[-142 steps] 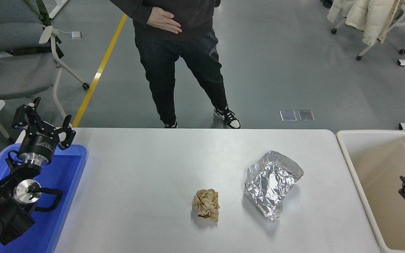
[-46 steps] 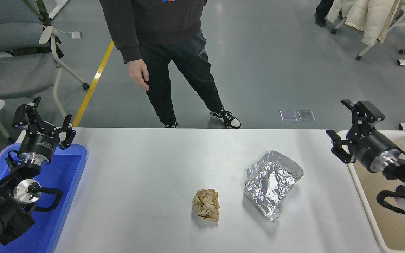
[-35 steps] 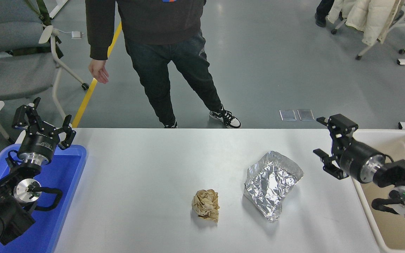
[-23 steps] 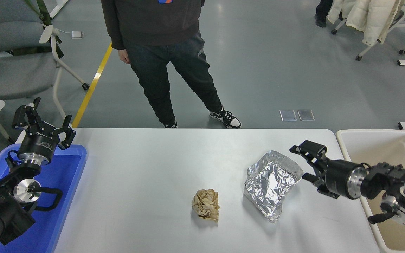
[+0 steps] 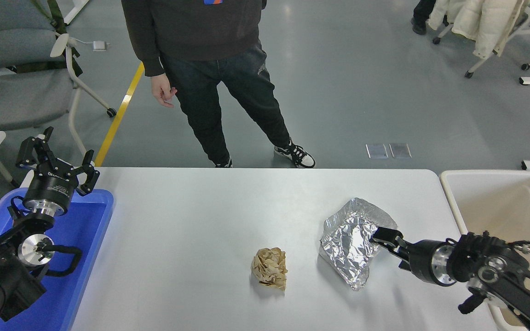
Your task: Clean the table surface
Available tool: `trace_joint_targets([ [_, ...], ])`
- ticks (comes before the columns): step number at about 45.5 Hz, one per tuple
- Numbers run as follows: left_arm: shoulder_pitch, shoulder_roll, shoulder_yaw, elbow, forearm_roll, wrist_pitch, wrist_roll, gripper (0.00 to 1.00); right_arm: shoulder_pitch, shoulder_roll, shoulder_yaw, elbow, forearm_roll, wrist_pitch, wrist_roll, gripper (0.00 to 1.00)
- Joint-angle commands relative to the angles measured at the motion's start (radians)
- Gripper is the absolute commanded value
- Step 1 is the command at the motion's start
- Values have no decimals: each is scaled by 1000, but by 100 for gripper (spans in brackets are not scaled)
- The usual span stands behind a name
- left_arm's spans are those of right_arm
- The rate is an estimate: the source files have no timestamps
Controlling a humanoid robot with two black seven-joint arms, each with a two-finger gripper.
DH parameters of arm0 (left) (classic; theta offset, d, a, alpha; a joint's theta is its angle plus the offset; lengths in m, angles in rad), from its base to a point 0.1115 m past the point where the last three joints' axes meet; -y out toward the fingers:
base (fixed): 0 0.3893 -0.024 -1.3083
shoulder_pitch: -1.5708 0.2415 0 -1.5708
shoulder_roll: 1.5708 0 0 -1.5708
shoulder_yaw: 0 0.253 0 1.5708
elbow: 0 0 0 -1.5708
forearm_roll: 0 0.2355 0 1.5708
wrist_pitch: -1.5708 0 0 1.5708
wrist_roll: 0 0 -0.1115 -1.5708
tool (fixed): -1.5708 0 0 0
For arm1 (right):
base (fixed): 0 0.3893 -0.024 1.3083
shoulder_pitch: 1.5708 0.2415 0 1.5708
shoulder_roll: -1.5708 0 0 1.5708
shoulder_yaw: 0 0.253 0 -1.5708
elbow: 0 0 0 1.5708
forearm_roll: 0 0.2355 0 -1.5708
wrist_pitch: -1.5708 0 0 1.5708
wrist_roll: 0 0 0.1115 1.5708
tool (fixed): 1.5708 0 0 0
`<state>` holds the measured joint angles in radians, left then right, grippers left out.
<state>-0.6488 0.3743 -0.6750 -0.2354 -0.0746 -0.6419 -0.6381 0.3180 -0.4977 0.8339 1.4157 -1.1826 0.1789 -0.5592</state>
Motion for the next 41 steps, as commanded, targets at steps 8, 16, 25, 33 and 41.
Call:
trace_joint_targets([
  [8,0,0,0,1,1,-1,0,100,67,83,-16,-93,-12,-4,-18,100],
  [16,0,0,0,-1,1,-1,0,100,104,107,-39,-179,-18,-2,-18,100],
  [25,0,0,0,1,1,-1,0,100,133,168,-68,-230,-22,-9,-28,100],
  [33,0,0,0,-1,-1,-1,0,100,142,172,-79,-251,-29,-9,-65,100],
  [41,0,0,0,-1,1,-1,0,100,157,172,-93,-267,-65,-18,-59,58],
])
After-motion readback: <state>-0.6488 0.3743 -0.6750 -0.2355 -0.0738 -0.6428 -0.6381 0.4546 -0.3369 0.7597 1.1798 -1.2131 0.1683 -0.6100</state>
